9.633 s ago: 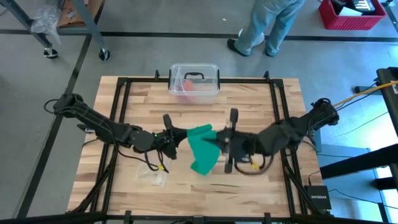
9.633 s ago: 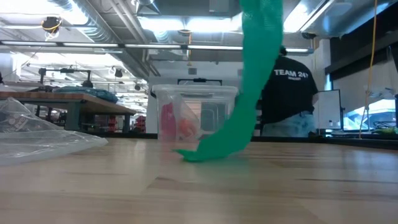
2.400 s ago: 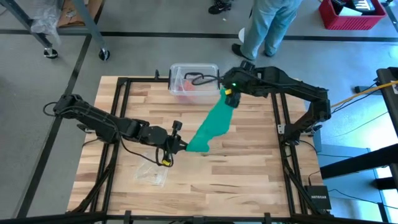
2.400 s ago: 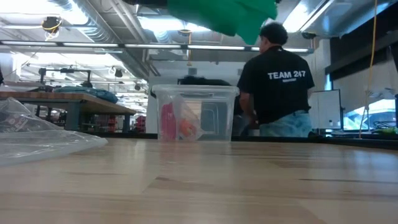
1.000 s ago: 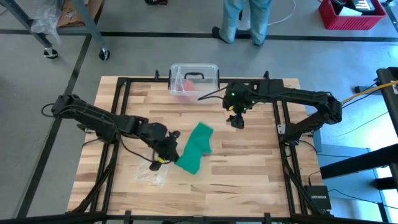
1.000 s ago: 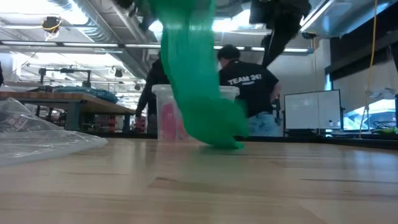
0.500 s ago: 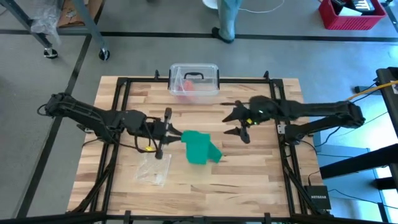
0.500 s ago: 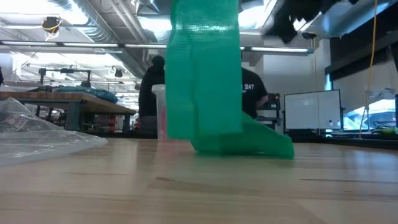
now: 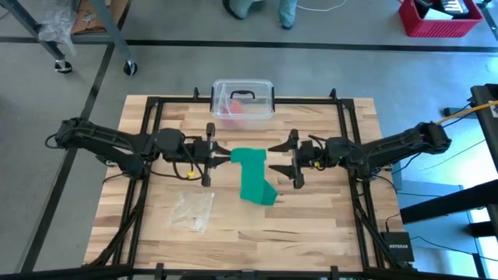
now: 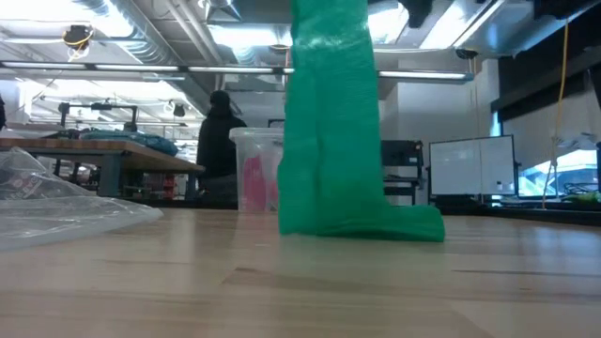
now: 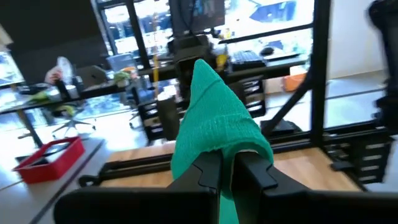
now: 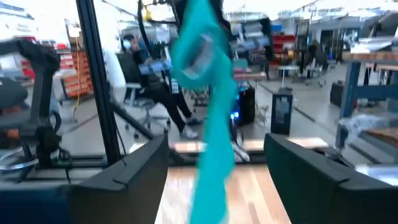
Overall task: Roll bandage
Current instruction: Roll the green bandage
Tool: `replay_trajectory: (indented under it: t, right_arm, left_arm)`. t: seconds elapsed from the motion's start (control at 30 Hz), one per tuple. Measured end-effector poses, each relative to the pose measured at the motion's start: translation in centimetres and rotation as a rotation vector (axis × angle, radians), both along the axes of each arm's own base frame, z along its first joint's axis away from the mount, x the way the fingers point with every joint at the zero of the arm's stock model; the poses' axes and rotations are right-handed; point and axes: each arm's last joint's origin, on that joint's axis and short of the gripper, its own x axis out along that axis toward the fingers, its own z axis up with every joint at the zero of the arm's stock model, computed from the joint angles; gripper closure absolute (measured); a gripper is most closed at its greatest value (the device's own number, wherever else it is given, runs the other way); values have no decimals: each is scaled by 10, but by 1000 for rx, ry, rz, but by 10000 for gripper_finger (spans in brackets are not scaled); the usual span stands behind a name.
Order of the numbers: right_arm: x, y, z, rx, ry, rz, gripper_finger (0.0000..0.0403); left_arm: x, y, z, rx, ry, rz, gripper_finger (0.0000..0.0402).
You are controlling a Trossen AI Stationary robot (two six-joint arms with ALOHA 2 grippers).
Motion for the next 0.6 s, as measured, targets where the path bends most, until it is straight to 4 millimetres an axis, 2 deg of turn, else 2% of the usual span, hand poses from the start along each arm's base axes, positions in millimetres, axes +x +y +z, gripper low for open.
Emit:
replay_trajectory:
  t: [0.27, 0.43, 0.6]
  right_arm:
    - [27, 2, 11, -130, 33, -84, 139]
    - [41, -3, 15, -233, 81, -249, 139]
    - [48, -3, 25, -276, 75, -202, 139]
  left_arm:
    - [1, 7, 0, -1, -5, 8, 389]
    - [1, 5, 1, 0, -6, -38, 389]
    - [1, 5, 0, 7, -2, -37, 389]
